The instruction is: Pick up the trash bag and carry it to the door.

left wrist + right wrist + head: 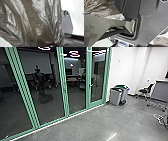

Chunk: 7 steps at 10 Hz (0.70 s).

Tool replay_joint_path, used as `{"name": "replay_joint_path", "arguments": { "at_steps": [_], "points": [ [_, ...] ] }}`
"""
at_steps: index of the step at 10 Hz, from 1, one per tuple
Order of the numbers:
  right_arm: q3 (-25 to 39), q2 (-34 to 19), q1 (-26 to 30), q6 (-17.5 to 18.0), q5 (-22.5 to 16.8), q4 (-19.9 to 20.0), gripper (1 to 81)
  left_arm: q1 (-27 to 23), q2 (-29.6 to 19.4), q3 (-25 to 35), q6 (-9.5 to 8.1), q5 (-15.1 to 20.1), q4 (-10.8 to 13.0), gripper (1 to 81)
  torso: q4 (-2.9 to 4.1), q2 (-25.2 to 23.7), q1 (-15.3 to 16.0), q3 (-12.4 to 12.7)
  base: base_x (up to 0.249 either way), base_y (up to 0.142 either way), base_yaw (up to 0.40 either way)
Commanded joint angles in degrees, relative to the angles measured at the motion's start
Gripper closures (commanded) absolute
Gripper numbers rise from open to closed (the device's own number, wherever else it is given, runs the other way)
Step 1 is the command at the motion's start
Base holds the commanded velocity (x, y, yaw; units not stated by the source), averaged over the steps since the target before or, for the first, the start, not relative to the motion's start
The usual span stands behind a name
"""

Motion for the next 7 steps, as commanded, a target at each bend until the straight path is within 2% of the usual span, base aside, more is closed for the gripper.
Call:
{"name": "replay_joint_path", "arguments": {
  "at_steps": [1, 7],
  "points": [
    [0.36, 0.06, 2.65, -0.05, -3.47, -0.15, 1.0, -3.55, 0.07, 0.41, 0.37, 3.1, 0.54, 81.1, 0.0, 0.0, 0.0, 0.0, 0.185, 0.0, 0.0],
    [0.36, 0.24, 2.47, -0.05, -3.47, -0.24, 1.0, -3.38, 0.24, 0.24, 0.37, 2.93, 0.54, 81.1, 0.0, 0.0, 0.0, 0.0, 0.184, 0.0, 0.0]
  ]
}}
